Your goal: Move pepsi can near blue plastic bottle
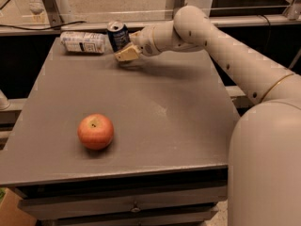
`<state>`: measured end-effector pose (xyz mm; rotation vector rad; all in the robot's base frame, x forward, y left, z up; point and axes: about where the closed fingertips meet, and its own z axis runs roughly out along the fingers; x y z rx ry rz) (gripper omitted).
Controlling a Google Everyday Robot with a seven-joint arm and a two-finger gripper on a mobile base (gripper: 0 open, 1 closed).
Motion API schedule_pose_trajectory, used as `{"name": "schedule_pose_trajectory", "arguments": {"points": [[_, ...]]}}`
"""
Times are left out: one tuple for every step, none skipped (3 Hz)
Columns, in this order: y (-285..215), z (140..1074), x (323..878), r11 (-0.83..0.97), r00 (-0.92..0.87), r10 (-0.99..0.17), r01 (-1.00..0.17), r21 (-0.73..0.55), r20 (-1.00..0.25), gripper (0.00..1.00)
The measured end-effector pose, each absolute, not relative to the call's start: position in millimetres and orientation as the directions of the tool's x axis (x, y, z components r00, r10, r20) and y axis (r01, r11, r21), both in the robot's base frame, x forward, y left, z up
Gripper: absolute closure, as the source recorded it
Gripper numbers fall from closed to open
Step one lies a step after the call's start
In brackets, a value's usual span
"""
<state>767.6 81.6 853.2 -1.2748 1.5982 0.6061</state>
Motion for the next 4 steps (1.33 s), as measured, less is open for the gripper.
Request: {"name": "schedule_pose_trajectory", "arguments": {"points": [[62.7,849.9,773.1,0.352,0.016,-0.45,-0.916,-0.194,-0.893,1.0],[53.1,846.8,776.3,0.359,0.022,-0.452,-0.91,-0.205,-0.892,1.0],[56.9,842.1,776.2,0.36,0.016,-0.438,-0.913,-0.192,-0.899,1.0],[70.2,839.3,773.3,0.352,0.003,-0.42,-0.921,-0.166,-0.907,1.0]]}}
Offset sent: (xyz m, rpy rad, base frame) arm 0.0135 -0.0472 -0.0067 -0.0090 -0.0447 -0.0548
